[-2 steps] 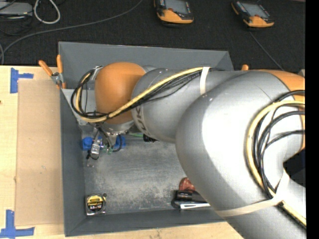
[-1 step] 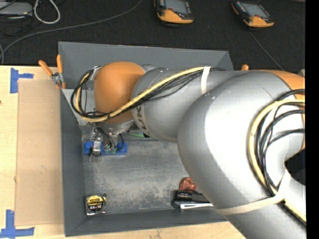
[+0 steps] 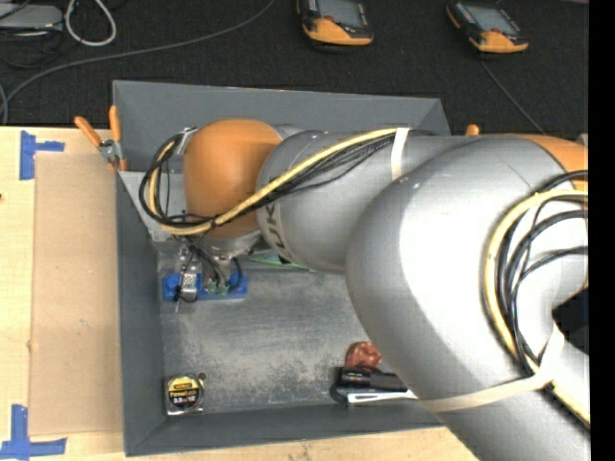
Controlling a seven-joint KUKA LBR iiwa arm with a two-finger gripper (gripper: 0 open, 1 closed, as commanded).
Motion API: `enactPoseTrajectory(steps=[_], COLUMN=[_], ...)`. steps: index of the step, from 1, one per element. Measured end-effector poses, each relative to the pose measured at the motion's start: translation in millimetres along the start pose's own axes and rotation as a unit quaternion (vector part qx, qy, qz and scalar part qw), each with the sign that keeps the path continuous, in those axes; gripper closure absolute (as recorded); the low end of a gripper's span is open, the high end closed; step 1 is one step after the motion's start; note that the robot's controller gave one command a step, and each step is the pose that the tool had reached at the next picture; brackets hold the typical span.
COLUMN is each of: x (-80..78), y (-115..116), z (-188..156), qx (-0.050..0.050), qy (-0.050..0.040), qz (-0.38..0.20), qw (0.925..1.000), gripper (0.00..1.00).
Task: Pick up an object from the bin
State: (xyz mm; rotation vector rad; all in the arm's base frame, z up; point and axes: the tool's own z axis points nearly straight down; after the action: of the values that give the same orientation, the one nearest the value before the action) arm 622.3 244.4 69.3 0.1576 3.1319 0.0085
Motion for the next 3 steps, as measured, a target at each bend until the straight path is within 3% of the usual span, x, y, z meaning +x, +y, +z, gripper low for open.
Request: enactPoseTrajectory(steps=[1, 2, 3], x=[-0.2, 2.5, 1.5], y=[0, -1, -1], z=[-2, -26, -79], qx=[0.000, 0.002, 0.001], qy=[-0.0002, 0.0046, 0.0038], qz=[0.001, 0.002, 0.003], qw=[1.0000, 1.0000, 1.0000], gripper=[1.00, 1.00, 1.00])
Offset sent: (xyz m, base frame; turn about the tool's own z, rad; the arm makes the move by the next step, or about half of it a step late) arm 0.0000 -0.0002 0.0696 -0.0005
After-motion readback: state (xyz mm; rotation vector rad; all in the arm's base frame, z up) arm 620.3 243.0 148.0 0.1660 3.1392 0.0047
